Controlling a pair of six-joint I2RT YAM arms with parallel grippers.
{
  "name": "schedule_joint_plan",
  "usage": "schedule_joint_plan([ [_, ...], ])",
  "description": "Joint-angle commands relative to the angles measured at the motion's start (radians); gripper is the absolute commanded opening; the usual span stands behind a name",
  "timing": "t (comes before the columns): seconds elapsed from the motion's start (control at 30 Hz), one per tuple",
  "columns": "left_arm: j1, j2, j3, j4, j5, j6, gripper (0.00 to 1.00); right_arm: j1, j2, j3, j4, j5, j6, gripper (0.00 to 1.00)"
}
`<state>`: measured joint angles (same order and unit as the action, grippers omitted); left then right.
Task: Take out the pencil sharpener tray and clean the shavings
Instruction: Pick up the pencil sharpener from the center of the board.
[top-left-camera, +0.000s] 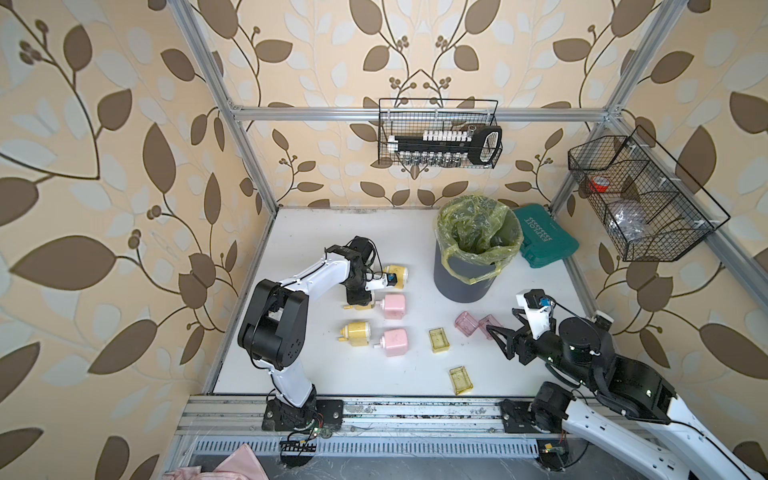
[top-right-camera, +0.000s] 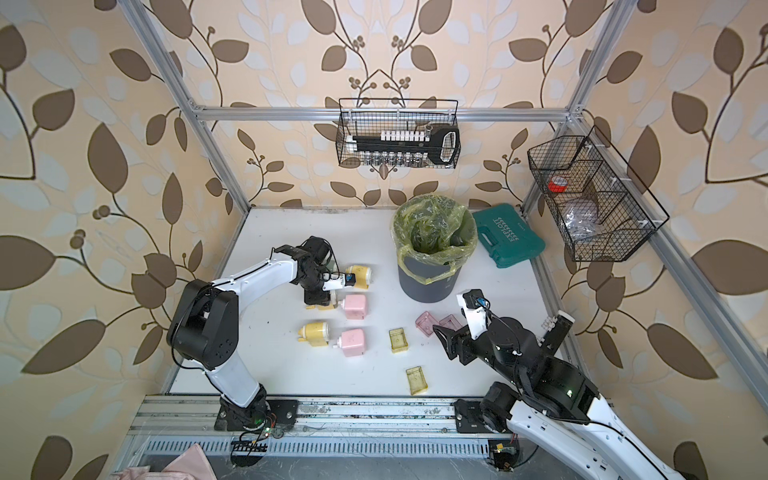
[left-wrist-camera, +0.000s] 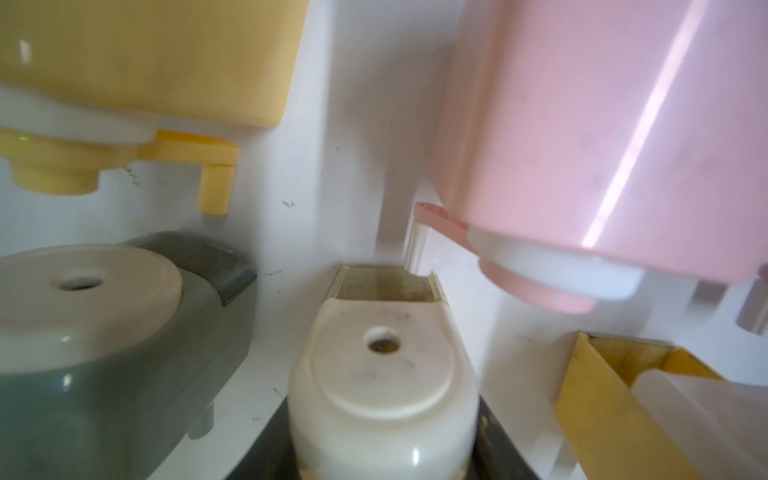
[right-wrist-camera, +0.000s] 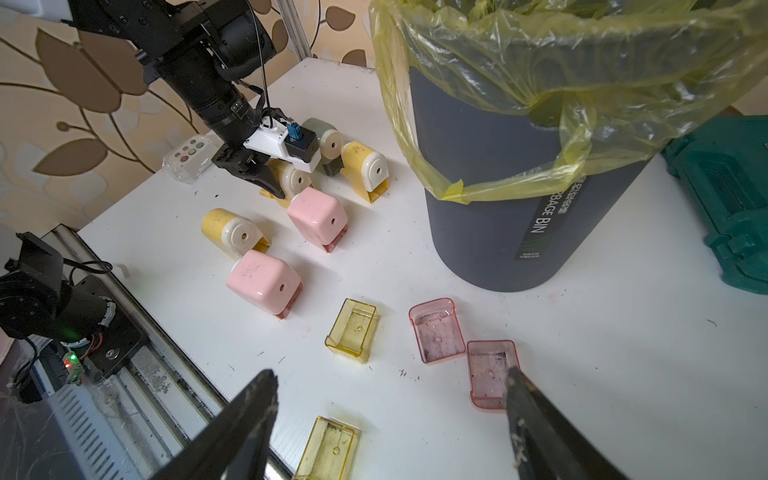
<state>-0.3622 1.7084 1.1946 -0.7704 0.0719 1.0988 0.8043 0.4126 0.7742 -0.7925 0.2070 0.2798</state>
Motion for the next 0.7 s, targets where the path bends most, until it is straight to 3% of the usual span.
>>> schedule_joint_plan([
  [0.0,-0.019,-0.096,0.016,-0.066,-0.017,0.010,0.00,-0.003,0.020,-0.015,0.051,-0.047,-0.025,0.84],
  [0.1,-0.030,-0.151,0.042,-0.126,-0.013,0.000,0.00,-0.002,0.067,0.024,0.068,-0.096,-0.057,0.85],
  [0.2,-0.041,-0.220,0.066,-0.197,0.016,-0.016,0.00,-0.004,0.106,0.037,0.139,-0.221,-0.170,0.86],
  [0.4,-0.097,-0.355,0.143,-0.371,0.059,-0.041,0.00,-0.003,0.188,0.077,0.263,-0.264,-0.249,0.98],
  [0.67,-0.260,-0.398,0.366,-0.591,0.168,-0.124,0.00,0.000,0.331,0.076,0.502,-0.506,-0.301,0.86],
])
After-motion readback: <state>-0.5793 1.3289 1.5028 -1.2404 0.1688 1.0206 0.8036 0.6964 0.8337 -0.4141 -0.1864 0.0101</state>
